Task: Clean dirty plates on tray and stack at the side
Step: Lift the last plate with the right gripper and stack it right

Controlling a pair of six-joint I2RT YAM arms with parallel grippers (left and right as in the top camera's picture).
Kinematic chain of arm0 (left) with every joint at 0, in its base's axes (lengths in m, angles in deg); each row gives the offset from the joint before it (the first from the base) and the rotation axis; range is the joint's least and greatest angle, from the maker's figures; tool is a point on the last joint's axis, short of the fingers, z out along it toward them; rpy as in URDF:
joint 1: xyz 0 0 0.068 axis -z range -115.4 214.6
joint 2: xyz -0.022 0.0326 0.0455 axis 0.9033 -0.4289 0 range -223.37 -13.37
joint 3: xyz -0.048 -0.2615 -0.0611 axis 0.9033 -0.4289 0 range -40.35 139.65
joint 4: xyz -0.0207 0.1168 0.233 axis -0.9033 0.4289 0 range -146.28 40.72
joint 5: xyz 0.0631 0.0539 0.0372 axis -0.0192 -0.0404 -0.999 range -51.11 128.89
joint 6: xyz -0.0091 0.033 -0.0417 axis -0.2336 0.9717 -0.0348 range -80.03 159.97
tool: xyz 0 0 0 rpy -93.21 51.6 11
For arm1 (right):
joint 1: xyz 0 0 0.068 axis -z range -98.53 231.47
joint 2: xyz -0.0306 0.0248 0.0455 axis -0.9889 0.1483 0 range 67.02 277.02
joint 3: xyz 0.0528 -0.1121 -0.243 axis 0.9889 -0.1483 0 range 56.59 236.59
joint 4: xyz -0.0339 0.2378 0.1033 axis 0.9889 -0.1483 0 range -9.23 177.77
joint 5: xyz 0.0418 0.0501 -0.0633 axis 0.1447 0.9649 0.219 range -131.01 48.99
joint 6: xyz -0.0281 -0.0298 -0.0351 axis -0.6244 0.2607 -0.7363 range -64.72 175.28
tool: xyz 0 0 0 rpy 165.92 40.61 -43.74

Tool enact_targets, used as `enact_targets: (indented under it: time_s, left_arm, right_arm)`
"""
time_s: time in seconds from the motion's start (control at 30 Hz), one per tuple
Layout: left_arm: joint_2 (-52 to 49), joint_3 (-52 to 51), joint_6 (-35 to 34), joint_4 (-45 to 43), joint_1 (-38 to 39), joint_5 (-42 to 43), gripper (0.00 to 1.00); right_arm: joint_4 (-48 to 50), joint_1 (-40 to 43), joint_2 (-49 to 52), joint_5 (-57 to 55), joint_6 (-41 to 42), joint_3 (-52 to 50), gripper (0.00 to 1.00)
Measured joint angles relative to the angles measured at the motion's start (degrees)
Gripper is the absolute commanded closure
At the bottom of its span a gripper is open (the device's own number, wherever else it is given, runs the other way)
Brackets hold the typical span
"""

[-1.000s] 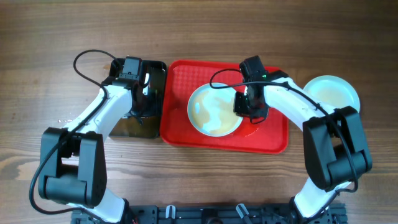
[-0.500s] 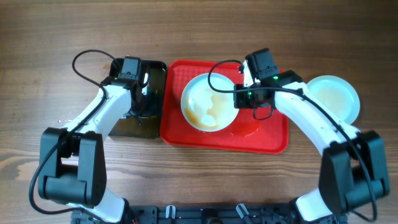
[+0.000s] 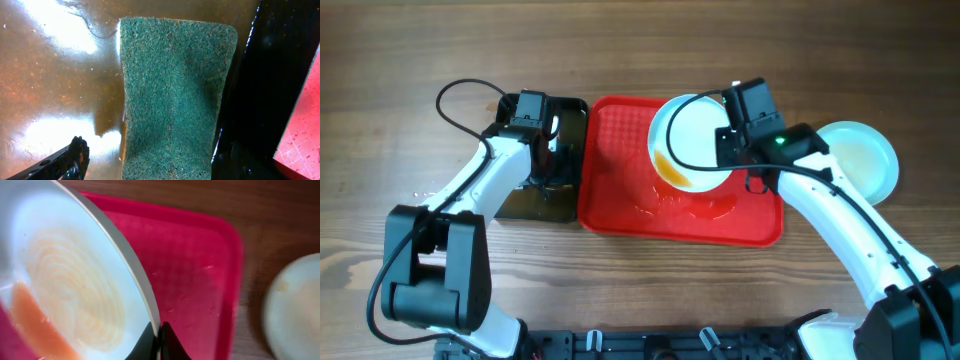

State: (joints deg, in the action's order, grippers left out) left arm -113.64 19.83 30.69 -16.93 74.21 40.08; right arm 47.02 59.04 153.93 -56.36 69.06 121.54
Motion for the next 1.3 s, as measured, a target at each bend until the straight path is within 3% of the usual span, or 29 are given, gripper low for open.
enact_targets:
  time_s: [0.27,0.47,0.7,1.0,1.1,1.23,1.3]
  left_arm:
    - [0.0,0.0,0.0,-0.11,0.0,-0.02,0.11]
    - [0.0,0.0,0.0,-0.13,0.0,-0.02,0.11]
    - [0.0,0.0,0.0,-0.13,-0.04,-0.02,0.11]
    - [0.0,0.0,0.0,-0.13,-0.04,0.0,0.11]
    - [0.0,0.0,0.0,-0.15,-0.04,0.0,0.11]
    - [0.0,0.0,0.0,-0.13,-0.04,0.0,0.11]
    - [0.0,0.0,0.0,0.02,-0.02,0.0,0.11]
  right_arm:
    - [2.16,-12.11,-0.04,-32.98,-1.81,0.0,0.96]
    - [9.75,-16.81,-0.04,-42.4,-9.86,0.02,0.96]
    - [13.75,-16.79,-0.04,-47.04,-14.58,0.0,0.96]
    - [25.73,-16.63,-0.13,-48.02,-36.24,0.02,0.96]
    - [28.24,-16.33,-0.13,-48.83,-38.99,0.02,0.96]
    - [24.26,-12.81,-0.15,-46.12,-32.52,0.15,0.96]
    - [16.61,-6.88,-0.17,-37.81,-21.9,0.5,0.96]
